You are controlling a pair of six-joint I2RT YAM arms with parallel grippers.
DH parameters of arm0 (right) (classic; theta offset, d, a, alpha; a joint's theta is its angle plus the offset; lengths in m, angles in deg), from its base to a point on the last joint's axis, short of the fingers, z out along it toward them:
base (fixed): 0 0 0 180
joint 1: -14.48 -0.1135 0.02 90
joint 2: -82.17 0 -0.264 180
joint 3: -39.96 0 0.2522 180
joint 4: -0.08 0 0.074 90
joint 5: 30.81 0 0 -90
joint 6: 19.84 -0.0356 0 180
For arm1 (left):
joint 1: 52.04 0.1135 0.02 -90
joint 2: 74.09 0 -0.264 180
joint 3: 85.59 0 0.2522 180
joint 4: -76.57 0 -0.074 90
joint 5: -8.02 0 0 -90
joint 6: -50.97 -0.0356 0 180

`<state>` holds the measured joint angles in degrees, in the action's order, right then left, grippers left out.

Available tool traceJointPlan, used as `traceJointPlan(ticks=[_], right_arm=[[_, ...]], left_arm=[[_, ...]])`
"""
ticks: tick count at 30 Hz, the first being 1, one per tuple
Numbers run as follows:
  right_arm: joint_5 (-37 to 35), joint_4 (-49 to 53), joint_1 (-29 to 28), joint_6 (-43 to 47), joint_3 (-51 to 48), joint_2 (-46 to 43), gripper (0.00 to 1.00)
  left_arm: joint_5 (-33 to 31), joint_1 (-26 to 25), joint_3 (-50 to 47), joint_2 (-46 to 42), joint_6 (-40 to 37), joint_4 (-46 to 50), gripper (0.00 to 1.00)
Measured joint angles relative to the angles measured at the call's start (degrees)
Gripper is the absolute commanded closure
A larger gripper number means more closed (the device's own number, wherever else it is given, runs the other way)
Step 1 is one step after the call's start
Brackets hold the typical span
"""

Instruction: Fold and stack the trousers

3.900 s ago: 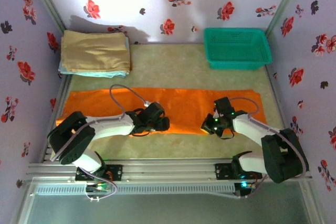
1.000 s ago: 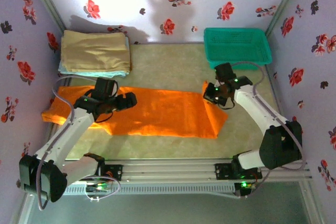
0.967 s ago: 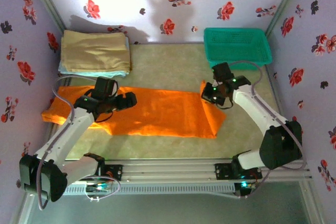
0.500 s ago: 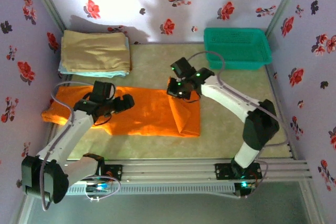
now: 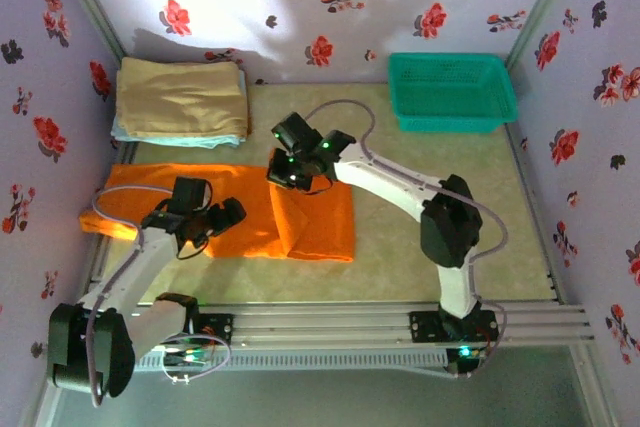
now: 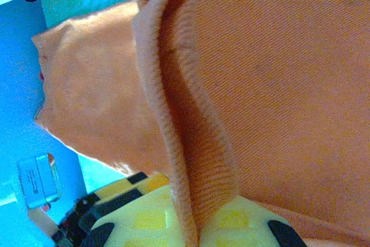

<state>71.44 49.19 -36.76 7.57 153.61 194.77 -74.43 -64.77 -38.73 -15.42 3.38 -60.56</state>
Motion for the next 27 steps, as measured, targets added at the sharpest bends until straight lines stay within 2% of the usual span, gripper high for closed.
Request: traceJointPlan(ticks=[9,11,16,21,25,27], right_arm=[[0.42,-1.88,-0.31,-2.67,4.28,8.76,1.00],[0.85,-2.27,-0.31,-2.67,5.62,10.23,0.73],[6.49,-4.48,0.33,-1.60,8.24,13.14,0.46],[9.46,-5.14,1.81,0.92,4.94,10.10,0.47],[9.86,-4.92,5.57,3.72,-2.47,0.85,0.48],[9.55,-4.68,8.46,5.70,-6.45,-4.59,0.48]], left_arm=[[0.00,0.50,-0.26,-4.04,0.35,0.15,0.08],[0.00,0.57,-0.26,-4.72,0.33,0.57,0.07],[0.09,0.63,0.44,-6.78,0.02,3.82,0.04],[0.17,0.63,4.87,-10.12,-0.96,8.55,0.06],[0.11,-0.46,9.25,-8.76,-1.92,9.81,0.12],[-0.83,-3.54,11.56,-5.60,-2.34,10.27,0.13]])
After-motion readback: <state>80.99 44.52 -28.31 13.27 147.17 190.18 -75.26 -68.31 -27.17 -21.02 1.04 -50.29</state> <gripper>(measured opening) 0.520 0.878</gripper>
